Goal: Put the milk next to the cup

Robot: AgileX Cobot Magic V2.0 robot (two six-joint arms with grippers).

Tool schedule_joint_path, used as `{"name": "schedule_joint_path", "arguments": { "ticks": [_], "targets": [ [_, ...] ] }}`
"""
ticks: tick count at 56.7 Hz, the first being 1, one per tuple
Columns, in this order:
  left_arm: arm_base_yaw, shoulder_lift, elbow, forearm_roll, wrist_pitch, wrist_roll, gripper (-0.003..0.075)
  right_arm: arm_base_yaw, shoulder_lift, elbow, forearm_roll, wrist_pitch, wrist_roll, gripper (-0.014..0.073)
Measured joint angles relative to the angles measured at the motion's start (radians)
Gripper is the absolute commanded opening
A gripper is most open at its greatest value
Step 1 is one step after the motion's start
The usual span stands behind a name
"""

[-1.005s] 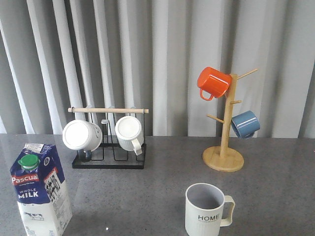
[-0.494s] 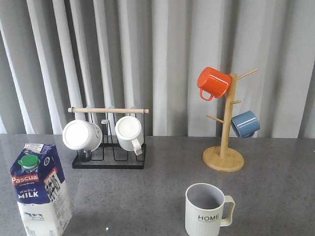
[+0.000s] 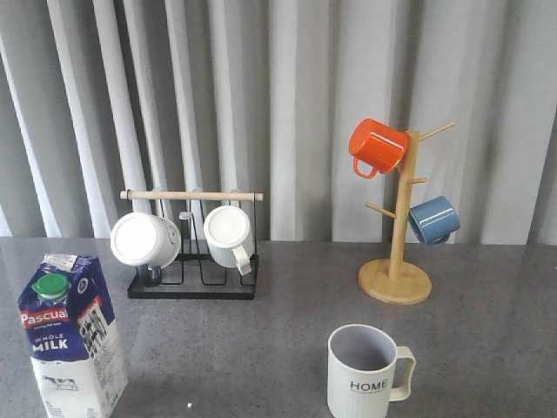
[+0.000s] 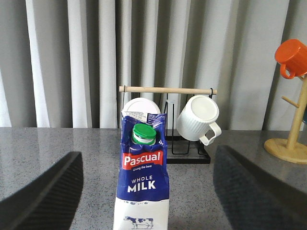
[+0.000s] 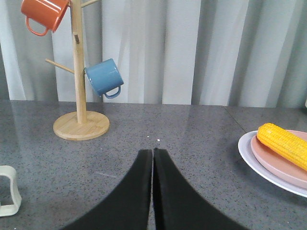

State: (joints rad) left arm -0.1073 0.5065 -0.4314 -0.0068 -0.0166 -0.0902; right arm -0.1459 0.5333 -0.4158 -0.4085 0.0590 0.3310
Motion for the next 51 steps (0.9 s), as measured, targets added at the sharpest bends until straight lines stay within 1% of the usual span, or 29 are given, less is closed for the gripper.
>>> {"name": "schedule_joint_path", "arguments": {
  "ticks": [14, 18, 23, 25, 30, 35, 42, 51],
  "targets": [
    [0.0, 0.0, 0.0, 0.0, 0.003, 0.0, 0.0542, 0.0, 0.0, 0.0, 0.0, 0.0, 0.0, -0.0003],
    [0.0, 0.0, 0.0, 0.0, 0.017, 0.0, 0.0591, 0.0, 0.0, 0.0, 0.0, 0.0, 0.0, -0.0003],
    [0.0, 0.0, 0.0, -0.003, 0.041, -0.015, 0.0704, 0.0, 0.0, 0.0, 0.0, 0.0, 0.0, -0.0003],
    [0.0, 0.0, 0.0, -0.01, 0.05, -0.027, 0.0735, 0.0, 0.0, 0.0, 0.0, 0.0, 0.0, -0.0003],
    [-0.001, 0.002, 0.0, -0.02, 0.063, -0.046, 0.0729, 0.0, 0.0, 0.0, 0.0, 0.001, 0.0, -0.0003],
    [-0.007, 0.025, 0.0, -0.022, 0.046, -0.048, 0.0724, 0.0, 0.0, 0.0, 0.0, 0.001, 0.0, -0.0003],
    [-0.008, 0.113, 0.0, -0.022, 0.003, -0.034, 0.0722, 0.0, 0.0, 0.0, 0.0, 0.001, 0.0, -0.0003],
    [-0.016, 0.261, 0.0, -0.022, -0.137, -0.029, 0.0718, 0.0, 0.0, 0.0, 0.0, 0.001, 0.0, -0.0003]
  ]
}}
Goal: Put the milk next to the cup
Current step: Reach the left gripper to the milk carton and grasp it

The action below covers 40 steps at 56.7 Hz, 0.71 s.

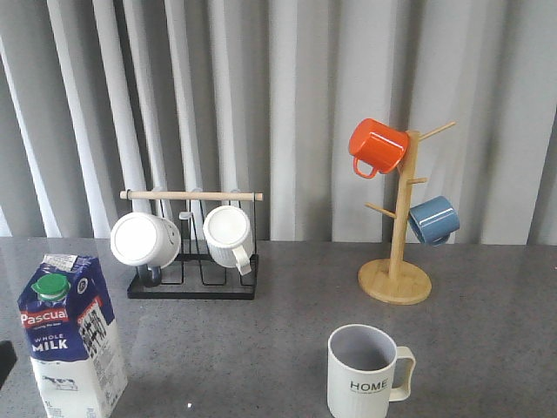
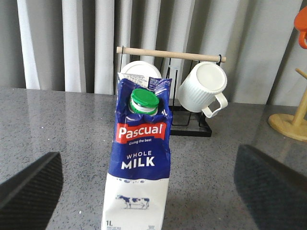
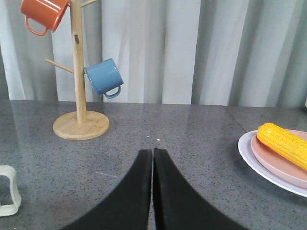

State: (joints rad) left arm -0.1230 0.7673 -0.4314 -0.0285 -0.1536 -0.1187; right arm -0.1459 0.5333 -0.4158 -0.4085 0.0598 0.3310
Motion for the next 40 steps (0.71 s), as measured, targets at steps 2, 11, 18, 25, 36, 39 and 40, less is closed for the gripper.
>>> {"name": "schedule_joint_path", "arguments": {
  "ticks": [2, 11, 18, 25, 36, 39, 40],
  "targets": [
    [-0.006, 0.031, 0.0, 0.0, -0.036, 0.0, 0.0717, 0.0, 0.0, 0.0, 0.0, 0.0, 0.0, -0.0003],
    [-0.032, 0.165, 0.0, 0.022, -0.17, 0.0, 0.0713, 0.0, 0.0, 0.0, 0.0, 0.0, 0.0, -0.0003],
    [-0.033, 0.242, 0.0, 0.084, -0.265, 0.0, 0.0713, 0.0, 0.0, 0.0, 0.0, 0.0, 0.0, -0.0003],
    [-0.034, 0.308, 0.0, 0.097, -0.359, 0.0, 0.0713, 0.0, 0.0, 0.0, 0.0, 0.0, 0.0, -0.0003],
    [-0.034, 0.404, 0.0, 0.044, -0.453, 0.007, 0.0713, 0.0, 0.0, 0.0, 0.0, 0.0, 0.0, -0.0003],
    [-0.034, 0.427, 0.0, 0.029, -0.472, 0.026, 0.0713, 0.0, 0.0, 0.0, 0.0, 0.0, 0.0, -0.0003],
    [-0.034, 0.431, 0.0, 0.019, -0.481, 0.032, 0.0713, 0.0, 0.0, 0.0, 0.0, 0.0, 0.0, -0.0003]
  ]
}}
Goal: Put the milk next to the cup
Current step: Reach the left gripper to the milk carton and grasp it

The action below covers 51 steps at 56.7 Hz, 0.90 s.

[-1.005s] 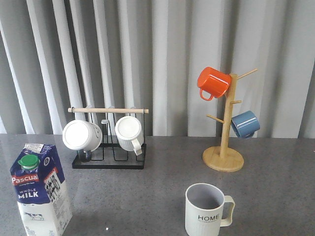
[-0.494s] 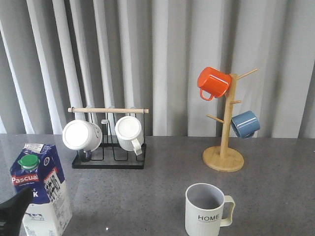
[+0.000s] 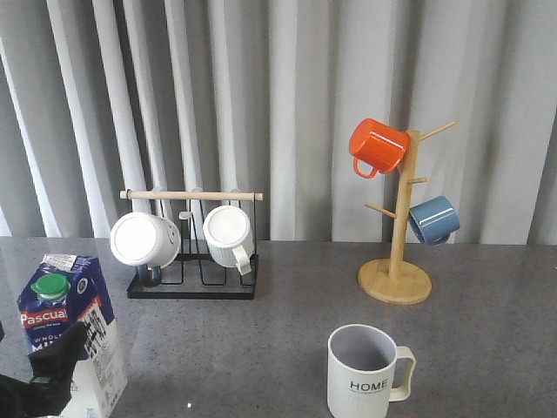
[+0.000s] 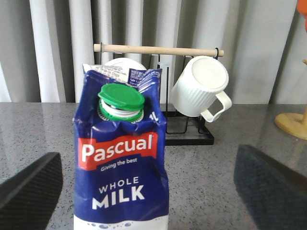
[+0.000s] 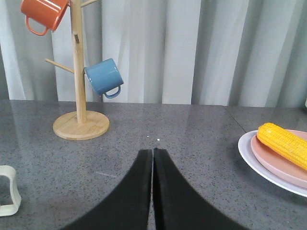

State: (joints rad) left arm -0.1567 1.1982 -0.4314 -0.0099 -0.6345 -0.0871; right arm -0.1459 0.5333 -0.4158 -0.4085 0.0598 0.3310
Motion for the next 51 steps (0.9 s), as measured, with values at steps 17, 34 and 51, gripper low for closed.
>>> {"name": "schedule_joint_path", "arguments": {
  "ticks": [17, 34, 51],
  "targets": [
    [0.0, 0.045, -0.004, -0.092, -0.088, 0.087, 0.0713, 0.0, 0.0, 0.0, 0.0, 0.0, 0.0, -0.0003],
    [0.0, 0.105, -0.111, -0.101, -0.02, 0.103, 0.0713, 0.0, 0.0, 0.0, 0.0, 0.0, 0.0, -0.0003],
    [0.008, 0.149, -0.143, -0.098, -0.008, 0.129, 0.0713, 0.0, 0.0, 0.0, 0.0, 0.0, 0.0, -0.0003]
  ]
}}
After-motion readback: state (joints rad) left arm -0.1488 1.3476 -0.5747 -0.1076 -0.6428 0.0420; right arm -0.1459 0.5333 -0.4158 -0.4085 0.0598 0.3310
